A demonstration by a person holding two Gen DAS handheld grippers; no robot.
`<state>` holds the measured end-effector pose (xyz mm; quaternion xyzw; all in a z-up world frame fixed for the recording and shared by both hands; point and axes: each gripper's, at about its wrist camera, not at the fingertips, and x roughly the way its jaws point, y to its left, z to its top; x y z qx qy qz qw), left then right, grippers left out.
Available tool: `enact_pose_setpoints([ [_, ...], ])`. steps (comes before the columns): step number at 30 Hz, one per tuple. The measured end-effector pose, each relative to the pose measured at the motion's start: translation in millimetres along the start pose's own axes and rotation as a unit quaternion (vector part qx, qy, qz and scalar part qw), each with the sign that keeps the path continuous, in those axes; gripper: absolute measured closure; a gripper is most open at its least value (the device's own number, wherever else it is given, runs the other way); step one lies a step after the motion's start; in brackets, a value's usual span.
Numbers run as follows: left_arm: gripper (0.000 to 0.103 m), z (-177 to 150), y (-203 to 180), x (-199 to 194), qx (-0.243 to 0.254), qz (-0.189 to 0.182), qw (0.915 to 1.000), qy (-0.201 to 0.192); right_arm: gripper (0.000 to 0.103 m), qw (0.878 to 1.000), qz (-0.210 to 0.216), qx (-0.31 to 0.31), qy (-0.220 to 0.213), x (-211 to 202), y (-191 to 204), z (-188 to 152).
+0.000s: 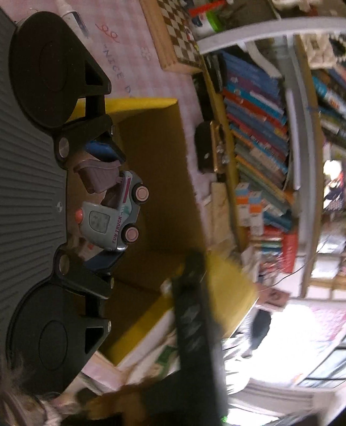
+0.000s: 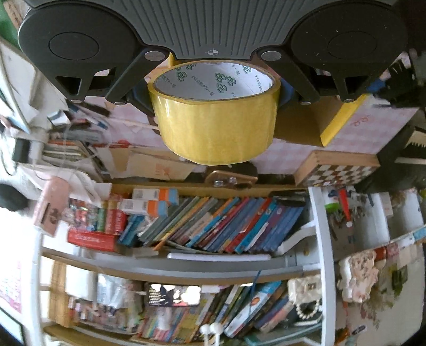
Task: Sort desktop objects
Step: 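Release the truck into the yellow box while right tool drops tape roll inside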
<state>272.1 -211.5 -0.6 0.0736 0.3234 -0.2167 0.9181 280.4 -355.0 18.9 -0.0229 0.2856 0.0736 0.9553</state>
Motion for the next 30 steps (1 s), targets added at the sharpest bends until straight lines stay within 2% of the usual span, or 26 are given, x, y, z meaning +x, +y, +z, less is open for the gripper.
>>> enact_pose_setpoints([
  [5, 0.036, -16, -12, 14, 0.002, -0.027, 0.9988, 0.040, 0.012, 0.997, 0.030, -0.039, 0.056, 37, 13, -1],
  [9, 0.036, -19, -9, 16, -0.020, -0.030, 0.9984, 0.044, 0.012, 0.990, 0.029, -0.079, 0.116, 63, 23, -7],
  [13, 0.035, -19, -9, 16, -0.027, -0.033, 0.9981, 0.046, 0.011, 0.982, 0.036, -0.077, 0.167, 78, 24, -4],
  [19, 0.034, -19, -11, 17, -0.030, -0.022, 0.9986, 0.038, 0.008, 0.983, 0.032, -0.079, 0.165, 73, 26, -7],
  [20, 0.029, -19, -12, 15, -0.027, -0.015, 0.9989, 0.033, 0.008, 0.983, 0.035, -0.076, 0.161, 71, 25, -8],
  [23, 0.023, -20, -14, 12, -0.016, 0.001, 0.9996, 0.023, 0.006, 0.987, 0.037, -0.070, 0.143, 67, 22, -7],
  [25, 0.013, -20, -15, 6, -0.014, 0.005, 0.9998, 0.015, 0.003, 0.990, 0.035, -0.064, 0.124, 61, 20, -7],
  [30, 0.009, -18, -17, -15, -0.015, 0.019, 0.9996, -0.014, 0.003, 0.996, 0.034, -0.024, 0.081, 38, 10, -7],
])
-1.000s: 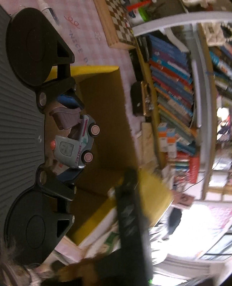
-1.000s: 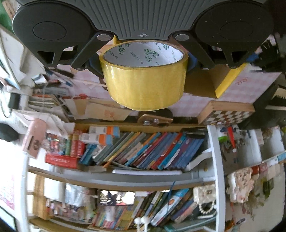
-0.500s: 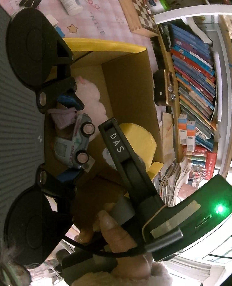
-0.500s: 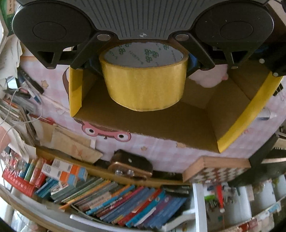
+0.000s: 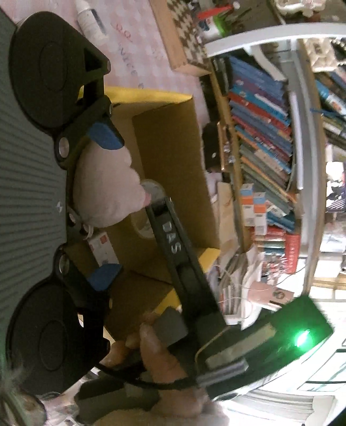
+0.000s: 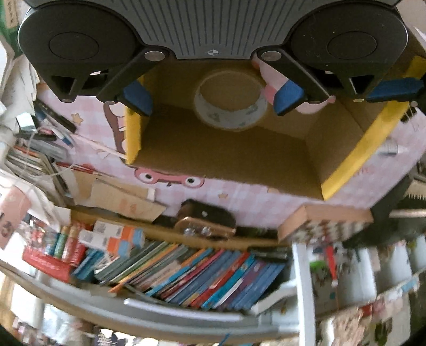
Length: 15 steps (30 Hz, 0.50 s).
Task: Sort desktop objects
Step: 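Release the truck into the yellow box while right tool drops tape roll inside, then raise both open tools out of the yellow box and back away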
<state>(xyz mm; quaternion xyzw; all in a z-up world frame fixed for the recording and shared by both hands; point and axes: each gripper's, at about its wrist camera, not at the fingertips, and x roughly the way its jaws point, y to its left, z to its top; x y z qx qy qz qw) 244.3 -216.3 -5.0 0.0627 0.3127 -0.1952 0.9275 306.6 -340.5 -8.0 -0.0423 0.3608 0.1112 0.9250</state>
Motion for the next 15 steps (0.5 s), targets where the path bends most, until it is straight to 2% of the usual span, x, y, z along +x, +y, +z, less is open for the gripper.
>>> enact_pose_setpoints([
  [8, 0.005, 4, 18, -47, -0.051, 0.025, 0.9973, -0.047, 0.003, 0.997, 0.001, 0.028, -0.072, -52, 0, -5],
  [15, 0.004, -5, 41, -92, -0.095, 0.058, 0.9902, -0.084, 0.003, 0.991, -0.023, 0.065, -0.115, -95, -8, -23],
])
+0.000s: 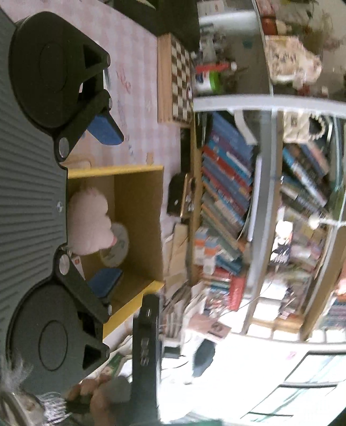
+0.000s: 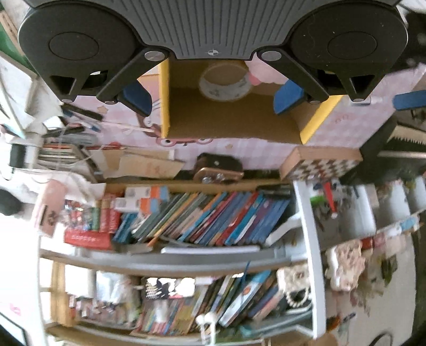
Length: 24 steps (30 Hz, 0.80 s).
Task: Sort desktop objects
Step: 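Raise both open tools out of the yellow box and back away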
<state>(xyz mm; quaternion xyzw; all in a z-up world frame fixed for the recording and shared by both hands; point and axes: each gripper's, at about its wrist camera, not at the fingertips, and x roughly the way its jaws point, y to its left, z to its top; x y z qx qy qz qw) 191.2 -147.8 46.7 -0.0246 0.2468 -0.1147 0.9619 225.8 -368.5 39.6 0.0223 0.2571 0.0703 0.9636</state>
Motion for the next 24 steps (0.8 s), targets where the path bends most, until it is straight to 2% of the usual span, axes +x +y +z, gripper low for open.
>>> enact_pose_setpoints([
  [8, 0.003, -18, 24, -28, -0.024, 0.024, 0.9994, -0.004, 0.004, 0.999, -0.039, 0.024, -0.013, -36, -2, -26],
  [16, 0.003, -47, 42, -46, -0.031, 0.032, 0.9989, 0.016, 0.004, 0.997, -0.068, 0.042, 0.021, -53, 15, -67],
  [24, 0.003, -72, 60, -64, -0.031, 0.024, 0.9988, 0.030, 0.004, 0.993, -0.085, 0.064, 0.052, -75, 51, -107],
])
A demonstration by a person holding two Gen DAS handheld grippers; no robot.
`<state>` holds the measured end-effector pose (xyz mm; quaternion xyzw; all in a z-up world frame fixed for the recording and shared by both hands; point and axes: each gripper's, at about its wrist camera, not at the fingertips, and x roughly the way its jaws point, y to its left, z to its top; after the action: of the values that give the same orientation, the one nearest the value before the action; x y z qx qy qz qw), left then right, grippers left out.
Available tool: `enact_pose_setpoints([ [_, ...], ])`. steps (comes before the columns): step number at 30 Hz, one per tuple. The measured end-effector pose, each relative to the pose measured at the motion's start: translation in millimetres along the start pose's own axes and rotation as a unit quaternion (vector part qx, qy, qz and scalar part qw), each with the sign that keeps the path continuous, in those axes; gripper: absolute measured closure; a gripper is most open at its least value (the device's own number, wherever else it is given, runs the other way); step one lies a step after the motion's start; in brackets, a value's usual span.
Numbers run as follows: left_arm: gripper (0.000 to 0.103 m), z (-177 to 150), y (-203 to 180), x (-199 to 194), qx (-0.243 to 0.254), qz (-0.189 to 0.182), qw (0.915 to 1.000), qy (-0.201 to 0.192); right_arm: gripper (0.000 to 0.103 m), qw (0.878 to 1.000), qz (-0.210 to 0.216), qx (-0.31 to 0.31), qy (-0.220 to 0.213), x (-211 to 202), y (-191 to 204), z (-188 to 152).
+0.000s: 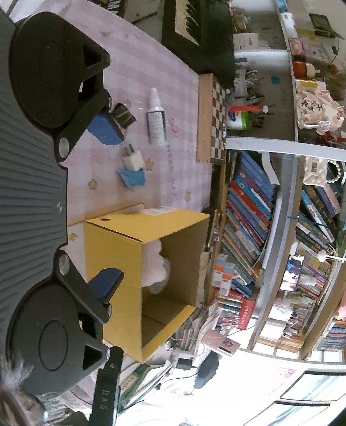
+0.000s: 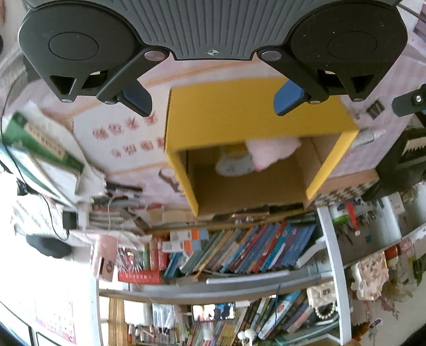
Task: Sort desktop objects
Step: 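Raise both open tools out of the yellow box and back away, then move both tools toward the binder clip and white charger on the table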
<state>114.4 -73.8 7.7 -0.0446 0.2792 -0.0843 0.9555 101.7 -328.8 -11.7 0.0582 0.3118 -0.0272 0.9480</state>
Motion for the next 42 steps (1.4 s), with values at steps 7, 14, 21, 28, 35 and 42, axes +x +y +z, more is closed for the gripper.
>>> enact_pose_setpoints([
  [7, 0.003, -14, 13, -12, 0.016, -0.021, 0.9994, 0.021, 0.004, 1.000, 0.004, -0.006, 0.022, -21, 36, -35],
  [14, 0.003, -23, 33, -25, 0.029, -0.040, 0.9983, 0.032, 0.004, 1.000, -0.005, -0.009, 0.025, -38, 63, -49],
  [21, 0.003, -30, 54, -39, 0.033, -0.041, 0.9980, 0.035, 0.004, 0.999, -0.008, -0.011, 0.031, -50, 85, -64],
  [28, 0.003, -35, 72, -49, 0.035, -0.048, 0.9976, 0.037, 0.004, 0.999, -0.002, -0.018, 0.034, -58, 107, -75],
  [35, 0.003, -37, 83, -56, 0.034, -0.050, 0.9976, 0.034, 0.004, 0.999, -0.003, -0.021, 0.032, -63, 122, -80],
  [42, 0.003, -40, 100, -63, 0.025, -0.041, 0.9983, 0.033, 0.004, 0.999, 0.010, -0.035, 0.034, -64, 142, -82],
])
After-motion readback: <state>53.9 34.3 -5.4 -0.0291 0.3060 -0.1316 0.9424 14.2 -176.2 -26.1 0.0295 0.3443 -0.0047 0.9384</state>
